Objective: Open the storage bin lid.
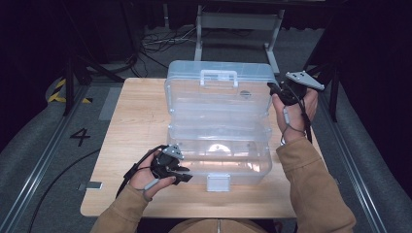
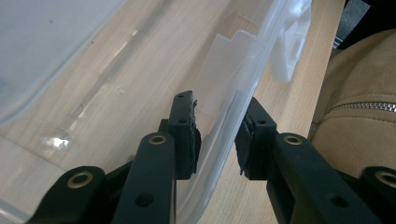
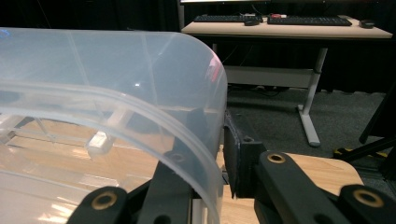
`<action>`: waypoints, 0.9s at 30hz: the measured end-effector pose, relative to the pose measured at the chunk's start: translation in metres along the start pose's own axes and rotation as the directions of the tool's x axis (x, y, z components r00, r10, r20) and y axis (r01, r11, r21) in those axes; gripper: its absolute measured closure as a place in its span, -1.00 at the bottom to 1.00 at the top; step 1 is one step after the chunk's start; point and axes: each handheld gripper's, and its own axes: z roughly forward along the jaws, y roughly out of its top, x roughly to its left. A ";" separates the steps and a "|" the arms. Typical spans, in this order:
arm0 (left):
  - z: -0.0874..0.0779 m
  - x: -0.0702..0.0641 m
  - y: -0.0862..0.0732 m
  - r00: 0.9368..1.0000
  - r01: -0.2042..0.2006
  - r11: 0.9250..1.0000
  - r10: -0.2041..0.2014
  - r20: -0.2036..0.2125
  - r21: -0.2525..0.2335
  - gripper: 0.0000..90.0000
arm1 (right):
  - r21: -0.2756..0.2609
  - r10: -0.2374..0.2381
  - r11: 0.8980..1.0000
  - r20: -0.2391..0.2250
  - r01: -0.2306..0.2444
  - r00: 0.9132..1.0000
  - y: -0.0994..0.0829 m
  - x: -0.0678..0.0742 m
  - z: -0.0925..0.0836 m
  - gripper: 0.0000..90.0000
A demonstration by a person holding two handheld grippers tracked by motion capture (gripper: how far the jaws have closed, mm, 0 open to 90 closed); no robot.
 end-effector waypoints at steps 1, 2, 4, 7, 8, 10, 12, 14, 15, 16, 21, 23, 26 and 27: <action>0.000 0.000 0.000 1.000 -0.005 1.000 0.005 -0.001 -0.001 0.57 | 0.000 0.000 1.000 -0.002 0.000 1.000 0.000 -0.001 0.001 0.80; 0.000 0.000 0.000 1.000 -0.009 1.000 0.009 0.001 -0.003 0.58 | -0.001 0.002 1.000 -0.004 -0.002 1.000 0.000 -0.001 0.002 0.80; 0.000 0.000 0.000 1.000 -0.014 1.000 0.014 0.000 -0.002 0.58 | 0.000 0.006 1.000 -0.003 -0.006 1.000 0.000 -0.001 0.003 0.80; 0.001 0.000 0.000 1.000 -0.015 1.000 0.015 0.000 -0.002 0.58 | 0.003 0.009 1.000 0.001 -0.009 1.000 0.001 -0.001 0.005 0.80; 0.001 0.000 0.000 1.000 -0.015 1.000 0.015 0.000 -0.001 0.58 | 0.003 0.009 1.000 0.001 -0.009 1.000 0.001 -0.002 0.006 0.80; 0.001 0.000 0.000 1.000 -0.014 1.000 0.014 -0.001 -0.001 0.58 | 0.004 0.011 1.000 0.002 -0.011 1.000 0.001 -0.002 0.008 0.80; 0.001 0.000 0.000 1.000 -0.010 1.000 0.010 0.001 0.000 0.58 | 0.007 0.011 1.000 0.004 -0.011 1.000 0.001 -0.003 0.010 0.81; 0.001 0.000 0.000 1.000 -0.002 1.000 0.002 0.004 0.001 0.58 | 0.005 0.015 1.000 0.001 -0.015 1.000 0.001 -0.004 0.012 0.81; 0.001 0.000 0.000 1.000 -0.002 1.000 0.002 0.004 0.001 0.58 | 0.005 0.015 1.000 0.001 -0.015 1.000 0.001 -0.004 0.012 0.81; 0.001 0.000 0.000 1.000 0.005 1.000 -0.005 0.005 0.002 0.58 | 0.008 0.015 1.000 0.001 -0.015 1.000 0.002 -0.004 0.014 0.81; 0.001 0.000 0.002 1.000 0.021 1.000 -0.021 0.005 0.010 0.56 | 0.016 0.010 1.000 0.001 -0.010 1.000 0.003 -0.005 0.018 0.81; 0.001 0.000 0.001 1.000 0.020 1.000 -0.020 0.003 0.007 0.56 | 0.019 0.008 1.000 0.001 -0.008 1.000 0.004 -0.006 0.019 0.81; 0.001 0.000 0.002 1.000 0.022 1.000 -0.022 0.001 0.010 0.56 | 0.023 0.007 1.000 0.002 -0.007 1.000 0.005 -0.006 0.022 0.81; 0.001 0.000 0.002 1.000 0.024 1.000 -0.024 0.001 0.010 0.56 | 0.026 0.004 1.000 0.004 -0.004 1.000 0.005 -0.006 0.023 0.81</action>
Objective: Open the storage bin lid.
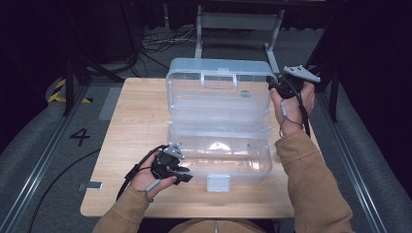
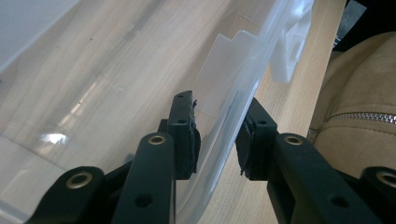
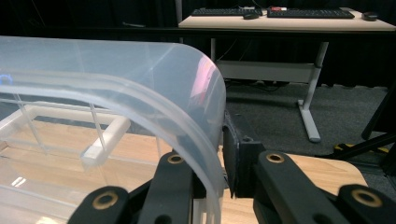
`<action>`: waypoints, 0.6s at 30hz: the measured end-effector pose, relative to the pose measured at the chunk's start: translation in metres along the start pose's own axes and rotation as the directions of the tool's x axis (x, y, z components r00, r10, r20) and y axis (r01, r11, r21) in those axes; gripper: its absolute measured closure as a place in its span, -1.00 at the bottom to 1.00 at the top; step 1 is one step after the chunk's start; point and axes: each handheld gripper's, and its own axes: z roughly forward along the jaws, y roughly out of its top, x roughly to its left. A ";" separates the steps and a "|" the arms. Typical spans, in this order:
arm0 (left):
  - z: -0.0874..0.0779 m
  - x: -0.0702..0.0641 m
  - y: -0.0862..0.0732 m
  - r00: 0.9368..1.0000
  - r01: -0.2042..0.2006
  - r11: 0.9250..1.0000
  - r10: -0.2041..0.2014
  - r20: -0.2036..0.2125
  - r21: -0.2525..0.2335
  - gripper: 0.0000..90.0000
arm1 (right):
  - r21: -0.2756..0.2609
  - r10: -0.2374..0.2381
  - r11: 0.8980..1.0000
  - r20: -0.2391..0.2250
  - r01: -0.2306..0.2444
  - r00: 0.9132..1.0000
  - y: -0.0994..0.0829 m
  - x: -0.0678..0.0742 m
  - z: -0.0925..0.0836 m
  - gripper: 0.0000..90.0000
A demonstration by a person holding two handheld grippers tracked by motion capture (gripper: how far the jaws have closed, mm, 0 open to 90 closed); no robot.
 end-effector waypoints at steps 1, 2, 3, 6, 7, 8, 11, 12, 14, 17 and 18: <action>0.000 0.000 0.000 1.000 0.000 1.000 0.000 0.001 -0.001 0.56 | 0.002 0.000 1.000 0.001 0.000 1.000 0.000 0.000 0.001 0.81; 0.000 0.000 0.000 1.000 0.000 1.000 0.000 0.001 -0.001 0.56 | 0.003 -0.001 1.000 0.001 0.001 1.000 0.001 0.000 0.002 0.81; 0.000 0.000 0.000 1.000 0.003 1.000 -0.003 0.002 -0.001 0.56 | 0.004 -0.002 1.000 0.000 0.002 1.000 0.001 -0.001 0.003 0.81; 0.000 0.000 0.000 1.000 0.004 1.000 -0.004 0.003 0.002 0.56 | 0.011 0.001 1.000 0.001 -0.001 1.000 0.001 -0.002 0.007 0.81; 0.000 0.000 0.000 1.000 0.006 1.000 -0.006 0.005 0.003 0.56 | 0.012 0.002 1.000 -0.001 -0.002 1.000 0.002 -0.002 0.008 0.81; 0.000 0.000 0.000 1.000 0.006 1.000 -0.006 0.005 0.003 0.56 | 0.015 0.004 1.000 -0.001 -0.004 1.000 0.002 -0.002 0.009 0.81; 0.000 0.000 0.000 1.000 0.007 1.000 -0.007 0.003 -0.001 0.56 | 0.029 0.003 1.000 -0.001 -0.003 1.000 0.003 -0.003 0.013 0.81; 0.000 0.000 -0.001 1.000 0.007 1.000 -0.007 0.000 -0.001 0.56 | 0.031 0.001 1.000 0.000 -0.001 1.000 0.004 -0.003 0.015 0.81; 0.000 0.000 -0.001 1.000 0.010 1.000 -0.010 0.000 0.000 0.56 | 0.040 0.000 0.999 0.001 0.000 1.000 0.005 -0.003 0.018 0.81; 0.000 0.000 -0.001 1.000 0.012 1.000 -0.012 0.007 -0.001 0.56 | 0.044 0.002 0.999 -0.002 -0.002 1.000 0.005 -0.005 0.022 0.81; 0.000 0.000 -0.001 1.000 0.013 1.000 -0.013 0.006 -0.002 0.56 | 0.045 0.004 0.999 -0.001 -0.004 1.000 0.005 -0.005 0.024 0.81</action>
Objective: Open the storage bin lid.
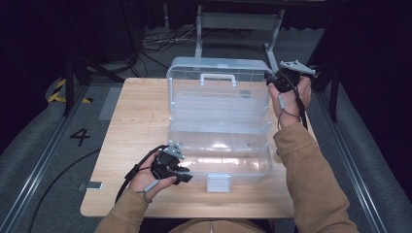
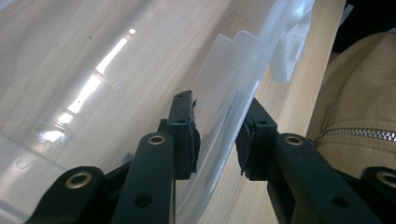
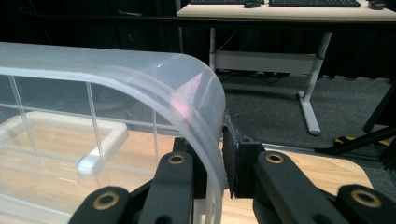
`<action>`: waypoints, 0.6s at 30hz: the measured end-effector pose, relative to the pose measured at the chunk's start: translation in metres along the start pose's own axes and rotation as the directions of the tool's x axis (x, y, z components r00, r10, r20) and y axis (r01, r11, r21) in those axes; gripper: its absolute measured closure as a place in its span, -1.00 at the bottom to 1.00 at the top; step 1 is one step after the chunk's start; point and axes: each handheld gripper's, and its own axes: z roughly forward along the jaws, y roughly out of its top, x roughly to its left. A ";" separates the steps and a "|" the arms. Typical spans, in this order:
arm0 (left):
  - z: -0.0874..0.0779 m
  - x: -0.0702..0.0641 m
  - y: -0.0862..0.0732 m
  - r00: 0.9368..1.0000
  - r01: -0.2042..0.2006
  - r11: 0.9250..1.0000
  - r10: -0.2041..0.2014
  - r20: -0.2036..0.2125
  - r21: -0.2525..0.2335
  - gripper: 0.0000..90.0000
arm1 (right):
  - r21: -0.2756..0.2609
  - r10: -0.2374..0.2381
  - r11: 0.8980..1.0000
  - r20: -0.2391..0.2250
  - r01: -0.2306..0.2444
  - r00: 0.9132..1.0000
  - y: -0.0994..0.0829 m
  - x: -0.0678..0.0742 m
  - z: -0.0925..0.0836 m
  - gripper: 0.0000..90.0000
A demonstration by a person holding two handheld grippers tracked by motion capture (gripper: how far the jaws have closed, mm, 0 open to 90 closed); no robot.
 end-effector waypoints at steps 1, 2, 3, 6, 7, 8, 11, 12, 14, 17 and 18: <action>0.000 0.000 0.000 1.000 0.001 1.000 -0.001 0.000 0.000 0.56 | 0.003 0.000 1.000 0.000 0.000 1.000 0.000 0.000 0.001 0.81; 0.000 0.000 0.000 1.000 0.002 1.000 -0.002 -0.002 -0.002 0.56 | 0.004 -0.001 1.000 -0.002 0.001 1.000 0.000 -0.001 0.003 0.81; 0.000 0.000 0.000 1.000 0.003 1.000 -0.003 -0.002 -0.002 0.56 | 0.007 -0.002 1.000 -0.005 0.002 1.000 0.001 -0.002 0.005 0.81; 0.000 0.000 0.000 1.000 0.000 1.000 0.000 -0.005 0.002 0.56 | 0.015 0.001 1.000 -0.010 -0.001 1.000 0.001 -0.003 0.009 0.81; 0.000 0.000 0.000 1.000 0.001 1.000 -0.001 -0.001 -0.001 0.56 | 0.017 -0.001 1.000 -0.012 0.001 1.000 0.001 -0.004 0.010 0.81; 0.000 0.000 0.000 1.000 0.000 1.000 0.000 -0.004 0.001 0.56 | 0.019 0.001 1.000 -0.014 -0.001 1.000 0.001 -0.004 0.012 0.81; 0.000 0.000 0.000 1.000 0.006 1.000 -0.006 0.000 0.001 0.55 | 0.027 -0.001 1.000 -0.015 0.001 1.000 0.001 -0.006 0.016 0.81; 0.000 0.000 0.000 1.000 0.005 1.000 -0.005 -0.001 0.001 0.55 | 0.029 -0.001 1.000 -0.016 0.001 1.000 0.001 -0.006 0.017 0.81; 0.000 0.000 0.000 1.000 0.007 1.000 -0.007 0.000 0.001 0.55 | 0.036 0.000 0.999 -0.018 0.000 1.000 0.001 -0.007 0.021 0.81; 0.000 0.000 0.000 1.000 0.010 1.000 -0.010 0.000 0.001 0.55 | 0.042 0.001 0.999 -0.022 0.000 1.000 0.001 -0.009 0.024 0.81; 0.000 0.000 0.000 1.000 0.010 1.000 -0.010 0.000 0.001 0.55 | 0.042 0.001 0.999 -0.022 0.000 1.000 0.001 -0.009 0.024 0.81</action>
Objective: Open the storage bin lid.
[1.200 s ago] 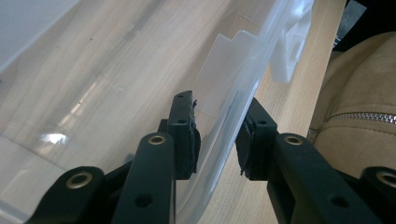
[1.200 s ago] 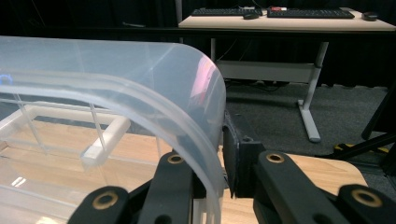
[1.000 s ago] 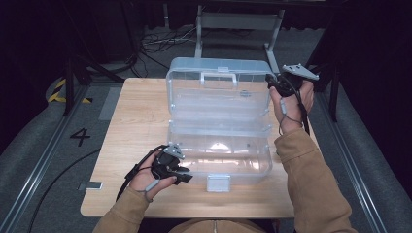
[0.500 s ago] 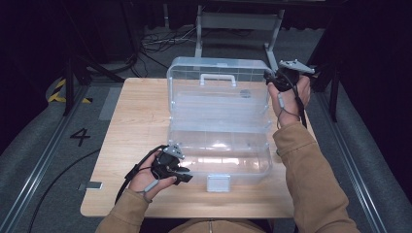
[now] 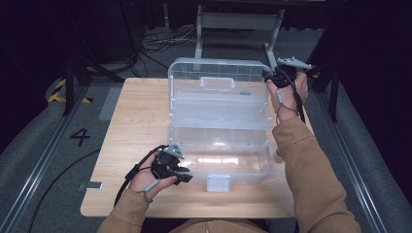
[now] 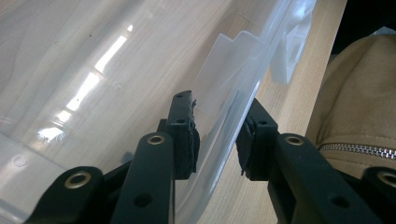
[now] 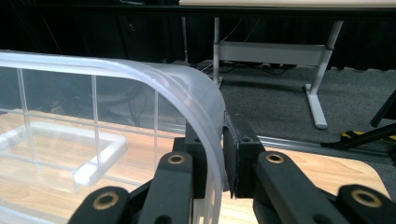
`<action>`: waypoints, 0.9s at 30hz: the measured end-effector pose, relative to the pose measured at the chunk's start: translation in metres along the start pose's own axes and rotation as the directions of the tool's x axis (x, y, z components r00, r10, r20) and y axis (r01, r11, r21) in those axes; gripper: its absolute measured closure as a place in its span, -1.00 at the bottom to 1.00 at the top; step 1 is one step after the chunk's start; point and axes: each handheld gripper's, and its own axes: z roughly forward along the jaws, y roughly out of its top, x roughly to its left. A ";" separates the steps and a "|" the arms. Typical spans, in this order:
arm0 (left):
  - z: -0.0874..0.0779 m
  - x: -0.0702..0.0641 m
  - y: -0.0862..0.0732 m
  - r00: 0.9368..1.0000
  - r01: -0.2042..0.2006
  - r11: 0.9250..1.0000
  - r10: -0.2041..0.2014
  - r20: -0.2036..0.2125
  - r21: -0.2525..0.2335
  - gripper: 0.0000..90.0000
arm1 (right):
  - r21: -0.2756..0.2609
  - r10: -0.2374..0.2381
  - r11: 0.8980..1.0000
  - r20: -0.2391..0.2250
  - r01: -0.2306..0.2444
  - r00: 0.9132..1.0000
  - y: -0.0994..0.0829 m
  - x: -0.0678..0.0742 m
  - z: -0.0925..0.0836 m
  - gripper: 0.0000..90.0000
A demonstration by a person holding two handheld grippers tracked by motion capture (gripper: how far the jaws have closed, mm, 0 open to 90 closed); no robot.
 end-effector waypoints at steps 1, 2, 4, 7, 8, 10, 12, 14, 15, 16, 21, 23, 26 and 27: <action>0.000 0.000 0.000 1.000 0.003 1.000 -0.003 0.000 0.001 0.55 | 0.002 0.002 1.000 -0.001 -0.002 1.000 0.000 -0.001 0.002 0.81; 0.000 0.000 0.000 1.000 0.004 1.000 -0.004 -0.002 0.003 0.55 | 0.005 0.004 1.000 -0.004 -0.004 1.000 0.000 -0.001 0.003 0.81; 0.000 0.000 0.000 1.000 0.004 1.000 -0.004 -0.002 0.004 0.55 | 0.005 0.006 1.000 -0.008 -0.006 1.000 -0.001 -0.003 0.007 0.81; 0.000 0.000 0.000 1.000 0.006 1.000 -0.006 0.000 0.004 0.55 | 0.006 0.009 1.000 -0.015 -0.009 1.000 -0.002 -0.005 0.011 0.80; 0.000 0.000 0.000 1.000 0.006 1.000 -0.006 0.000 0.004 0.55 | 0.010 0.009 1.000 -0.017 -0.009 1.000 -0.002 -0.006 0.012 0.80; 0.000 0.000 0.000 1.000 0.006 1.000 -0.006 0.001 0.005 0.55 | 0.020 0.008 1.000 -0.022 -0.008 1.000 -0.002 -0.007 0.015 0.80; 0.000 0.000 0.000 1.000 0.006 1.000 -0.006 0.001 0.005 0.55 | 0.023 0.009 1.000 -0.023 -0.008 1.000 -0.001 -0.007 0.016 0.80; 0.000 0.000 0.000 1.000 0.006 1.000 -0.006 0.001 0.004 0.55 | 0.033 0.010 0.999 -0.026 -0.009 1.000 -0.001 -0.008 0.019 0.80; 0.000 0.000 0.000 1.000 0.006 1.000 -0.006 0.001 0.004 0.55 | 0.034 0.012 0.999 -0.028 -0.011 1.000 -0.002 -0.009 0.020 0.80; 0.000 0.000 0.000 1.000 0.005 1.000 -0.005 0.001 0.004 0.55 | 0.035 0.013 0.999 -0.030 -0.012 0.999 -0.002 -0.010 0.022 0.80; 0.000 0.000 0.000 1.000 0.006 1.000 -0.006 0.001 0.004 0.55 | 0.043 0.025 0.999 -0.061 -0.022 0.998 -0.005 -0.016 0.030 0.77; 0.000 0.000 0.000 1.000 0.006 1.000 -0.006 0.001 0.005 0.55 | 0.044 0.027 0.999 -0.066 -0.024 0.997 -0.006 -0.017 0.033 0.77; 0.000 0.000 0.000 1.000 0.007 1.000 -0.007 0.001 0.005 0.55 | 0.047 0.024 0.999 -0.066 -0.021 0.998 -0.006 -0.017 0.035 0.77; 0.000 0.000 0.000 1.000 0.007 1.000 -0.007 0.001 0.005 0.55 | 0.049 0.022 0.999 -0.065 -0.019 0.998 -0.007 -0.017 0.036 0.77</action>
